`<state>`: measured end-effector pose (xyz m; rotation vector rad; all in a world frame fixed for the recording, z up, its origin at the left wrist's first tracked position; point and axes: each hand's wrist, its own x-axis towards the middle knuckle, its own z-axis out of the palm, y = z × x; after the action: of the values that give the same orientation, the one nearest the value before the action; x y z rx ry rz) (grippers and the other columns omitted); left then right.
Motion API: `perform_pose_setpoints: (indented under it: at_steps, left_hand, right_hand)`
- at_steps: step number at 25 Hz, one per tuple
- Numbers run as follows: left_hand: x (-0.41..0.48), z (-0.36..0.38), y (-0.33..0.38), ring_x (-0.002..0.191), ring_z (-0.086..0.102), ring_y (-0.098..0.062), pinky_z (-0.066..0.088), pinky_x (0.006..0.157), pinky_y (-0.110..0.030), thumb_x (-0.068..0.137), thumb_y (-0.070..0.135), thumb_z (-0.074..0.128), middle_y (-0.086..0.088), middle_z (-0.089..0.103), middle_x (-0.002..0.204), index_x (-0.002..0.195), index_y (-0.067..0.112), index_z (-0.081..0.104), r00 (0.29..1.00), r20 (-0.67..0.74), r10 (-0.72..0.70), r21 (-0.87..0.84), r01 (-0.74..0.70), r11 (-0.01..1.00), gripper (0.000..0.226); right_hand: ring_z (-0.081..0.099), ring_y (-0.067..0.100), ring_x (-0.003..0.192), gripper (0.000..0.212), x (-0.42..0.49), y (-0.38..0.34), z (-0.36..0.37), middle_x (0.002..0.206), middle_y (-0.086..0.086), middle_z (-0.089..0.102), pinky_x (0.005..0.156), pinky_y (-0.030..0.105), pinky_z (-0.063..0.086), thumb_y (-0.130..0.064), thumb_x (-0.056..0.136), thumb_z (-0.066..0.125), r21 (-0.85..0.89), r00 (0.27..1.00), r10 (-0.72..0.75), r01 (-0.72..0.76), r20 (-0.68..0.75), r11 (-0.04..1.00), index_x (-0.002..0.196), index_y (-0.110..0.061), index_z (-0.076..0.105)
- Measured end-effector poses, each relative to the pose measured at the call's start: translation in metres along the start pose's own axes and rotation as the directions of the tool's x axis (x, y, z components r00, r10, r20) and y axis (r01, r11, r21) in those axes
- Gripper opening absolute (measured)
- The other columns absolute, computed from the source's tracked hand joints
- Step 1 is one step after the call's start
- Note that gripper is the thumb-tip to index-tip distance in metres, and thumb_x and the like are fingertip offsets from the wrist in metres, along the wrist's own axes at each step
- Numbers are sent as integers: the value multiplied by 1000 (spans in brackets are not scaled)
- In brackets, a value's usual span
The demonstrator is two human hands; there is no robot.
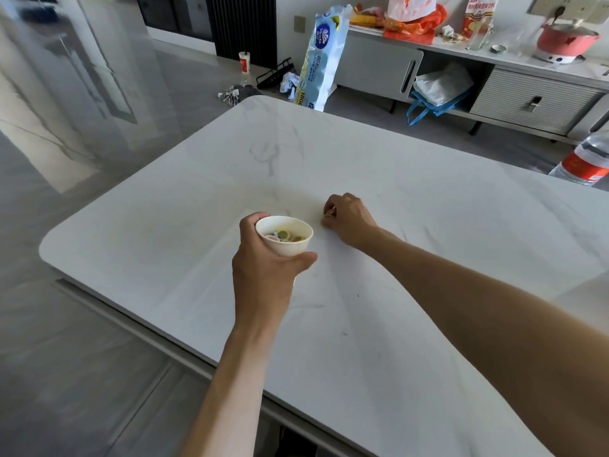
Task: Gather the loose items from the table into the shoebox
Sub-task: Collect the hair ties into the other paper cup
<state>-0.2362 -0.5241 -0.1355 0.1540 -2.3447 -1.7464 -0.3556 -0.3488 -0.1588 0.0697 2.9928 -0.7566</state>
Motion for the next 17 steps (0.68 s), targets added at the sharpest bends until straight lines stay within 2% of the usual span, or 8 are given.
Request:
perform_pose_setpoints:
  at_steps: [1, 3, 6, 9, 11, 12, 14, 17]
  left_hand:
    - [0, 1, 0, 81, 52, 22, 37, 62, 0, 57, 20, 91, 26, 58, 91, 112, 34, 48, 1000, 11, 2, -1, -2, 1000, 72]
    - [0, 3, 0, 81, 52, 22, 37, 61, 1, 57, 19, 91, 26, 58, 91, 110, 35, 47, 1000, 27, 10, -14, -10, 1000, 71]
    - [-4, 4, 2, 82, 53, 20, 38, 61, -1, 57, 18, 91, 28, 59, 89, 110, 36, 48, 999, 51, 17, -42, -15, 999, 70]
    - [-9, 7, 10, 86, 55, 15, 41, 63, -3, 58, 22, 91, 33, 59, 95, 114, 37, 48, 996, 87, 30, -72, -24, 997, 72]
    - [-15, 14, 15, 87, 57, 13, 43, 64, -4, 57, 22, 92, 28, 61, 96, 116, 36, 48, 993, 108, 46, -90, -36, 995, 75]
    - [-20, 19, 20, 87, 58, 11, 44, 64, -5, 56, 22, 92, 25, 62, 95, 117, 35, 49, 991, 124, 53, -99, -41, 994, 76]
    - [-32, 30, 31, 85, 60, 9, 45, 62, -6, 58, 20, 91, 23, 64, 94, 116, 35, 50, 982, 171, 83, -114, -63, 991, 73]
    - [-50, 45, 48, 83, 65, 5, 49, 60, -11, 62, 20, 89, 26, 66, 94, 112, 39, 50, 958, 261, 121, -133, -89, 987, 66]
  right_hand:
    - [57, 24, 82, 7, 0, -1, 1, 97, 7, 57, 64, 27, 43, -12, 86, 60, -25, 1000, -21, 21, 6, 999, 91, -12, 63]
    - [56, 23, 69, 11, -6, -2, -2, 87, 7, 62, 57, 26, 43, -6, 83, 55, -64, 998, -34, 36, 43, 997, 79, -13, 60]
    - [57, 18, 62, 6, -29, 3, -12, 75, 3, 64, 57, 26, 44, -9, 81, 60, -59, 986, -52, 62, 160, 996, 78, -10, 64]
    - [60, 13, 58, 5, -71, 5, -27, 67, 2, 67, 63, 27, 52, -13, 81, 69, 303, 987, 8, -57, 162, 951, 81, -9, 72]
    - [61, 11, 60, 3, -92, -3, -52, 67, 2, 68, 65, 26, 54, -12, 82, 72, 611, 1000, 20, -28, 19, 791, 80, -10, 73]
    - [62, 10, 61, 2, -100, -8, -68, 67, 1, 69, 64, 24, 54, -12, 81, 73, 685, 999, -9, 37, -45, 728, 79, -12, 73]
    - [66, 8, 63, 6, -118, -19, -96, 70, -4, 71, 60, 22, 55, -17, 75, 77, 598, 982, -142, 188, -125, 779, 79, -18, 73]
    - [64, 0, 70, 13, -149, -29, -115, 71, -12, 69, 64, 22, 55, -23, 72, 77, 210, 973, -223, 232, -63, 950, 82, -27, 71]
